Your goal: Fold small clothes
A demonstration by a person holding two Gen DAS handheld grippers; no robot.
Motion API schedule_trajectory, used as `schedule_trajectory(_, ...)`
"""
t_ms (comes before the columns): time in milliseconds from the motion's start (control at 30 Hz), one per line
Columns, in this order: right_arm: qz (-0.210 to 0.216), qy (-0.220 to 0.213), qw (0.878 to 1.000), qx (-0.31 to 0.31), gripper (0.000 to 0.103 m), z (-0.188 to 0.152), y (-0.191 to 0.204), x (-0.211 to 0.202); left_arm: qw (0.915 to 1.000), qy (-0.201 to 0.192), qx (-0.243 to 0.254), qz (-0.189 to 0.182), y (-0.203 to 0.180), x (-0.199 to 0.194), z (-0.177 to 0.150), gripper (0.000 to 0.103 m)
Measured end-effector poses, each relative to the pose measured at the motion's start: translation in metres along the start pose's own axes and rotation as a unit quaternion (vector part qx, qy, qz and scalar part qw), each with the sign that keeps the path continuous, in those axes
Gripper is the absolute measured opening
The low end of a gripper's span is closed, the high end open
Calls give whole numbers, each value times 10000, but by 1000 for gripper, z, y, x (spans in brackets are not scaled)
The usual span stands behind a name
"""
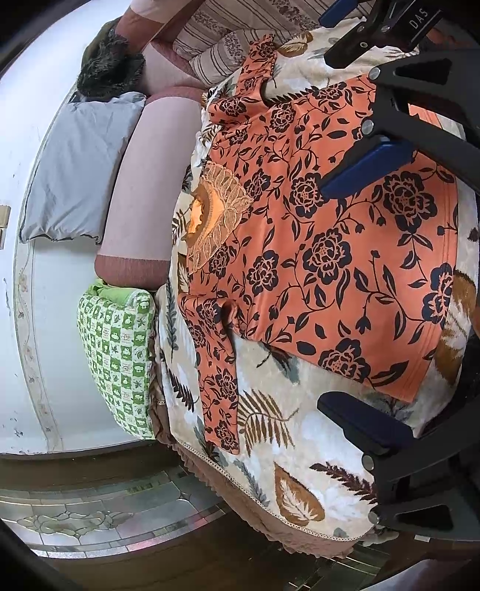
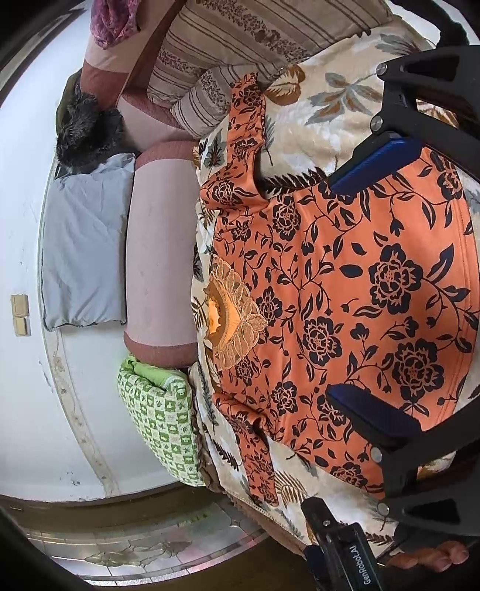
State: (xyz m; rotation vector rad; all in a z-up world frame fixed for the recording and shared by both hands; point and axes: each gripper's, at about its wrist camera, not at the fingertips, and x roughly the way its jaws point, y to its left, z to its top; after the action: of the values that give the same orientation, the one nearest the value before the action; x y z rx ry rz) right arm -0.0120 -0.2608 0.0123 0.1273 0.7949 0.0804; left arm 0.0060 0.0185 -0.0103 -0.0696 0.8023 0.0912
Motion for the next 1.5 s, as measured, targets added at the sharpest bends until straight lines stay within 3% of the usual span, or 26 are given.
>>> schedule_trajectory(1500,-5,-58,10000,40,103,2,-2,0,10000,-55,56,36,-5,-4,0,103)
